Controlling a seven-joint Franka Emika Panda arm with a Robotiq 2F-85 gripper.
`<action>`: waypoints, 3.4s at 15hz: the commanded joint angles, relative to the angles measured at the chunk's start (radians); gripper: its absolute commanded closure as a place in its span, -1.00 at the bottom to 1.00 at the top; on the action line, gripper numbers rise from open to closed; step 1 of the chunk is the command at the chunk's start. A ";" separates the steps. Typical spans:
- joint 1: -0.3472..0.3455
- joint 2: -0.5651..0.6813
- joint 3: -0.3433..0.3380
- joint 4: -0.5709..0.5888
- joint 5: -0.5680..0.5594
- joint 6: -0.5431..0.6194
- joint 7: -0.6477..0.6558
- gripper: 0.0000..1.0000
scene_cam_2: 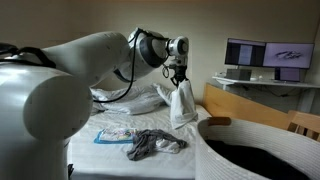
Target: Put the clothes in the laundry bag
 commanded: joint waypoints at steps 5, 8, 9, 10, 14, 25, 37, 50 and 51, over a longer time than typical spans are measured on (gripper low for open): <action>0.199 -0.206 -0.452 -0.379 0.367 0.118 0.000 0.87; 0.275 -0.241 -0.545 -0.422 0.422 0.070 0.000 0.87; 0.195 -0.186 -0.501 -0.318 0.390 0.069 0.000 0.83; 0.221 -0.201 -0.521 -0.338 0.397 0.066 0.000 0.83; 0.256 -0.215 -0.535 -0.372 0.397 0.066 0.000 0.83; 0.089 -0.247 -0.742 -0.353 0.602 0.049 -0.001 0.87; -0.086 -0.271 -0.894 -0.293 0.739 -0.159 -0.003 0.84; -0.426 -0.479 -0.394 -0.164 0.427 -0.316 -0.098 0.88; -0.466 -0.498 -0.319 -0.166 0.385 -0.311 -0.094 0.88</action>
